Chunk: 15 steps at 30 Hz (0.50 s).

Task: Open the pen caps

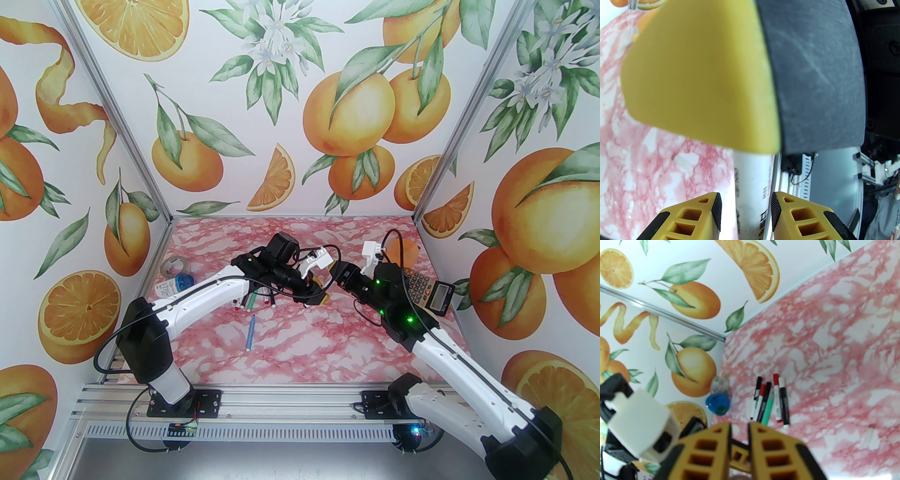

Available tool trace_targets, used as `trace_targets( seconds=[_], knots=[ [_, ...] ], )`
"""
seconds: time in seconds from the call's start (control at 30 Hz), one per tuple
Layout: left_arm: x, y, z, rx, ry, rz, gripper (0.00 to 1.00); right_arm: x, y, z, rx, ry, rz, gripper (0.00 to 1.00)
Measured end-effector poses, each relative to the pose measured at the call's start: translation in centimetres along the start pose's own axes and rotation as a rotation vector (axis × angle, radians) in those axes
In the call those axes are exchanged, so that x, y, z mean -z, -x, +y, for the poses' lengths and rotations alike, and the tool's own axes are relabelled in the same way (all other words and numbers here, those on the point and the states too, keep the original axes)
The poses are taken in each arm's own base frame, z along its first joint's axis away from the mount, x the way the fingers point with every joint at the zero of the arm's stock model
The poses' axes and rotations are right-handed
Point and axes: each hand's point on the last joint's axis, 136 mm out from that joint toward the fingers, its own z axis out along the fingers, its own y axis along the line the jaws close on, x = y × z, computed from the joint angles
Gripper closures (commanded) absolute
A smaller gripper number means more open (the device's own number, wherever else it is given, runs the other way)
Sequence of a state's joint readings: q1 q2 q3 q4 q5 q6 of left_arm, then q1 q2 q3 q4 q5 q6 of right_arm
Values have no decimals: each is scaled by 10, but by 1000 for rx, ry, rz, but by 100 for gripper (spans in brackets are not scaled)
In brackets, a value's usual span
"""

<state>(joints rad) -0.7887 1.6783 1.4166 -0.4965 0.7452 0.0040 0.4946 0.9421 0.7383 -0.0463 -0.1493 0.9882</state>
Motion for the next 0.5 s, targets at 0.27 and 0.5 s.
trace_targets(
  seconds=[0.27, 0.5],
  knots=[
    [0, 0, 0, 10, -8, -2, 85, -2, -5, -6, -19, 4, 6, 90],
    [-4, -6, 2, 13, -2, 18, 96, -1, -9, -12, -29, 6, 1, 89]
  ],
)
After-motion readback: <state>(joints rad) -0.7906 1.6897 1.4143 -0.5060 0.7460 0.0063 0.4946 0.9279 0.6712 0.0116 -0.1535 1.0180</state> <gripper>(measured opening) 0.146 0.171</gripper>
